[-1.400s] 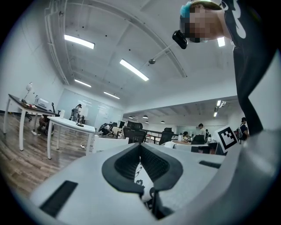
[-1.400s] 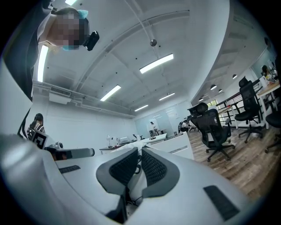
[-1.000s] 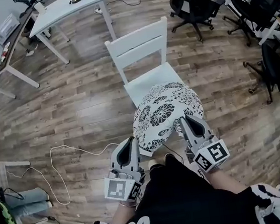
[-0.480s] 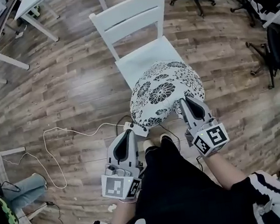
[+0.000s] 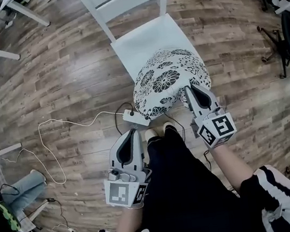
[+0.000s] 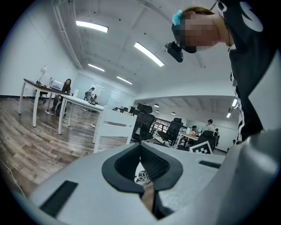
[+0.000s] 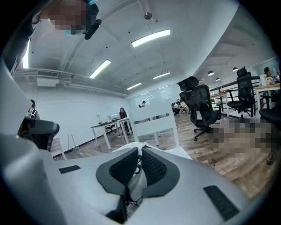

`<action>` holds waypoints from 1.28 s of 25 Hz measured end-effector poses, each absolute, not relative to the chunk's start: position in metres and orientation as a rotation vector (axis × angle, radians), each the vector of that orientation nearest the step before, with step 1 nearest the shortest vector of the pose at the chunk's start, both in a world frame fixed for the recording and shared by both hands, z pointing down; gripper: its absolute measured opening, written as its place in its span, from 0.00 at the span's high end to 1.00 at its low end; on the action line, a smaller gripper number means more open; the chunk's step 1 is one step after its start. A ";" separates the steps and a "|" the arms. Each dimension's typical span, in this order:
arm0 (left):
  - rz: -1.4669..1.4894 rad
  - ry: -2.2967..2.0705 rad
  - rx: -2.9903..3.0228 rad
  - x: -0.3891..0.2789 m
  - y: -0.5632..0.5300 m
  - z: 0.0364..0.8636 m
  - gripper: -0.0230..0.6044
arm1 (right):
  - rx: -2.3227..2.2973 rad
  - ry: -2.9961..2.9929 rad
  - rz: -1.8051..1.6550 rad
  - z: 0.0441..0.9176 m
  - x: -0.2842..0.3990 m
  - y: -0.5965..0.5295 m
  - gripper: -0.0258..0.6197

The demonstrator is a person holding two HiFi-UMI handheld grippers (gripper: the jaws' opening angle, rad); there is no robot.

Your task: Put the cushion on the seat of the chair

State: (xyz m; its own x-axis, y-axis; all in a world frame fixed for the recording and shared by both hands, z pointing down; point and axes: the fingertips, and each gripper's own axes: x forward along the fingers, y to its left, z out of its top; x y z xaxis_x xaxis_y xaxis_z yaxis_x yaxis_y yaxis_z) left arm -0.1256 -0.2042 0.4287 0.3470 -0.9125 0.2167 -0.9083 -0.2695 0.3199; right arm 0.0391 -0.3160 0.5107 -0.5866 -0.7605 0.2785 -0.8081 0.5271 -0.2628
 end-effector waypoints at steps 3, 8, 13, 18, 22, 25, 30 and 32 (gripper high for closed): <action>-0.009 -1.595 2.210 -0.126 -0.206 0.438 0.95 | 1.353 -2.598 0.571 0.530 0.040 -0.320 0.91; 0.002 -1.576 2.194 -0.123 -0.203 0.455 0.95 | 1.351 -2.555 0.603 0.557 0.044 -0.319 0.91; -0.012 -1.566 2.180 -0.122 -0.208 0.467 0.95 | 1.328 -2.519 0.598 0.580 0.047 -0.320 0.91; 0.000 -1.554 2.165 -0.122 -0.209 0.481 0.95 | 1.318 -2.468 0.598 0.608 0.052 -0.323 0.91; 0.009 -1.554 2.141 -0.124 -0.206 0.493 0.95 | 1.291 -2.441 0.565 0.626 0.053 -0.324 0.91; 0.013 -1.557 2.126 -0.124 -0.204 0.499 0.95 | 1.268 -2.424 0.540 0.641 0.054 -0.323 0.91; 0.038 -1.560 2.144 -0.122 -0.199 0.505 0.95 | 1.267 -2.409 0.545 0.659 0.056 -0.322 0.91; 0.027 -1.560 2.151 -0.122 -0.200 0.504 0.95 | 1.268 -2.405 0.546 0.665 0.057 -0.322 0.91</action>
State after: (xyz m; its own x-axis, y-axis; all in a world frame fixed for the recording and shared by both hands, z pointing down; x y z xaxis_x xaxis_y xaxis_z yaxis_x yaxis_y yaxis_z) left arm -0.1219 -0.2000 0.5039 0.3502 -0.8908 0.2894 -0.9005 -0.2352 0.3659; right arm 0.0566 -0.3218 0.6647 -0.5285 -0.6955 0.4868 -0.8376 0.5207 -0.1652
